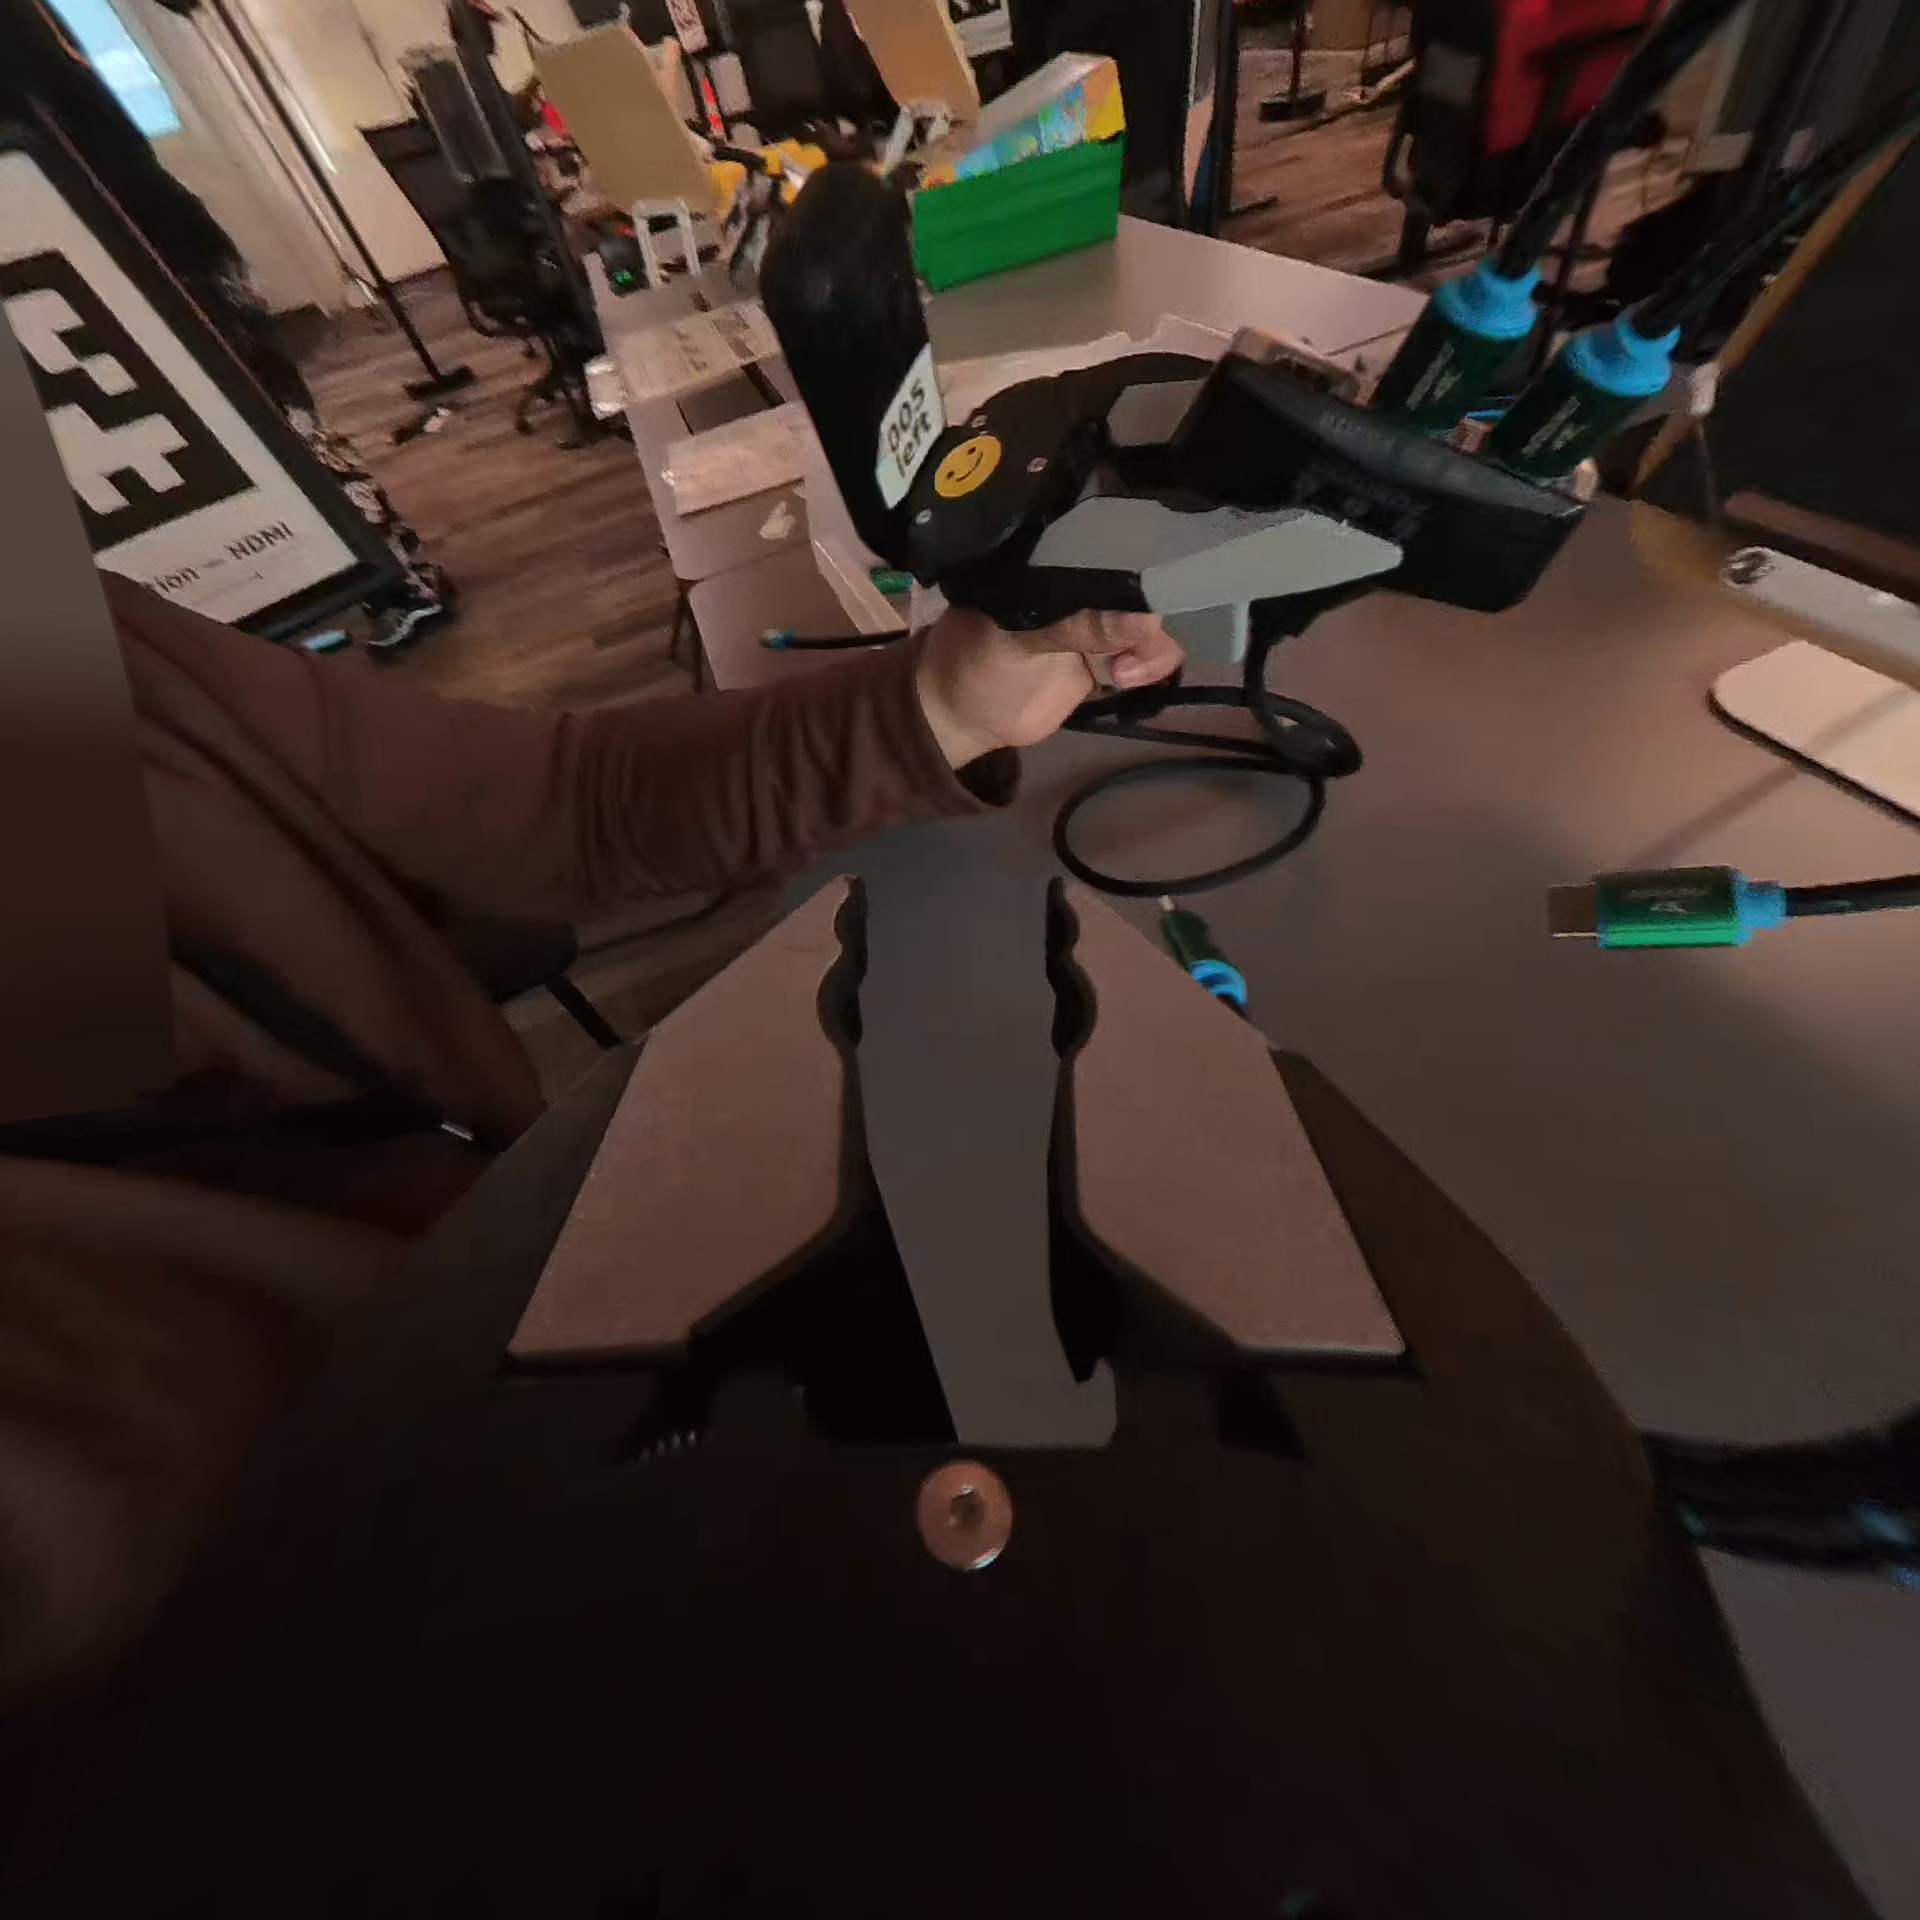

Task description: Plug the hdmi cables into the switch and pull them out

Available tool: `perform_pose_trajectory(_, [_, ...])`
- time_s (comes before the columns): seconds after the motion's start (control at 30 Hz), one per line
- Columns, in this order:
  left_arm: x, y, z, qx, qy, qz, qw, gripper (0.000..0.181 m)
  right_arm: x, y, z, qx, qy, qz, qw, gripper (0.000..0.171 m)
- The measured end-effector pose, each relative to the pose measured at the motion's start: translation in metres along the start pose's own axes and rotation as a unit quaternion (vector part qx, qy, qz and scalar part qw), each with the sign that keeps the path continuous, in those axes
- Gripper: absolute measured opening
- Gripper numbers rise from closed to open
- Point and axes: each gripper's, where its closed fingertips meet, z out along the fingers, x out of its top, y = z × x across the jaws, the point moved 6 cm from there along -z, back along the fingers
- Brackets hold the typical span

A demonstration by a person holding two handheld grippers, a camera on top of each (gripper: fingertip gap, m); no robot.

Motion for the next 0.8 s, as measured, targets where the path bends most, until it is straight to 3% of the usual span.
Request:
perform_pose_trajectory(0.13, [0.008, 0.004, -0.005, -0.102, 0.063, -0.099, 0.988, 0.02, 0.009, 0.026, 0.016, -0.081, 0.016, -0.02, 0.996, 0.04])
perform_pose_trajectory(0.27, [0.008, 0.005, -0.006, -0.164, 0.083, -0.175, 0.967, 0.02, 0.032, 0.045, 0.023, -0.073, 0.046, -0.02, 0.996, 0.04])
perform_pose_trajectory(0.4, [0.01, 0.006, -0.009, -0.229, 0.102, -0.251, 0.935, 0.021, 0.034, 0.059, 0.043, -0.091, -0.006, -0.064, 0.994, 0.05])
perform_pose_trajectory(0.53, [0.01, 0.01, -0.009, -0.282, 0.111, -0.306, 0.903, 0.021, 0.039, 0.067, 0.059, -0.116, -0.018, -0.102, 0.988, 0.043])
perform_pose_trajectory(0.67, [0.013, 0.016, -0.009, -0.281, 0.118, -0.291, 0.907, 0.021, 0.038, 0.068, 0.07, -0.092, -0.045, -0.127, 0.987, 0.032])
perform_pose_trajectory(0.8, [0.018, 0.012, -0.011, -0.247, 0.131, -0.269, 0.922, 0.021, 0.044, 0.074, 0.066, -0.057, -0.037, -0.076, 0.995, 0.027])
